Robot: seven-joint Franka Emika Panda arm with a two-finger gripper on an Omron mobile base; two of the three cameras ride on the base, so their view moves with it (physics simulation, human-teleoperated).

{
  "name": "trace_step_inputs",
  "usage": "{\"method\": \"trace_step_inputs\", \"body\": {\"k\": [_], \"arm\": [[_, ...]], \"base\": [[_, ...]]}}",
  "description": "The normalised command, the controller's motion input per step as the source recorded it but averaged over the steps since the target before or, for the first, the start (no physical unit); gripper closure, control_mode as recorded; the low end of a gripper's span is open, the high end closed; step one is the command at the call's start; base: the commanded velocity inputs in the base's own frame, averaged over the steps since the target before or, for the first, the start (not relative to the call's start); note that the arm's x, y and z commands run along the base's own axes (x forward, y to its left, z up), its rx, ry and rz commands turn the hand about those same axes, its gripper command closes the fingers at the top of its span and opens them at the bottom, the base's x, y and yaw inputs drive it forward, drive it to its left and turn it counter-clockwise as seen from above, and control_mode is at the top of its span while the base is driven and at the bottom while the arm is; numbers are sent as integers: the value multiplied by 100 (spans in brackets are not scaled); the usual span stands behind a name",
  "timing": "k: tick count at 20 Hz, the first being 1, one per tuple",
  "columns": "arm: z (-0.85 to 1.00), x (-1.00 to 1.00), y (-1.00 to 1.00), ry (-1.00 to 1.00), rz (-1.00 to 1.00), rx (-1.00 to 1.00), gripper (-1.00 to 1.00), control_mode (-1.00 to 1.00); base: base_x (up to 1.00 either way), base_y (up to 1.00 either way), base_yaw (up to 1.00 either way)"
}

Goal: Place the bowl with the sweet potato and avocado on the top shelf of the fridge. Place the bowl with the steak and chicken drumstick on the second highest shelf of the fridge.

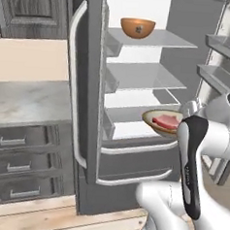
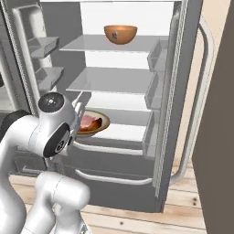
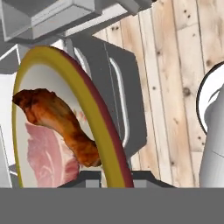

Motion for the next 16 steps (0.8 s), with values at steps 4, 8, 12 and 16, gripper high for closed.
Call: {"method": "trace_step_inputs", "body": {"k": [4,8,12,16], "arm": [[0,0,0,0,0,0,100,100],[0,0,0,0,0,0,100,100],[0,0,0,0,0,0,100,100],[0,69,-34,-7,1,0,100,-100]], "base": [[68,-11,36],[69,-41,10],[53,-75,2],[12,-22,0]]}}
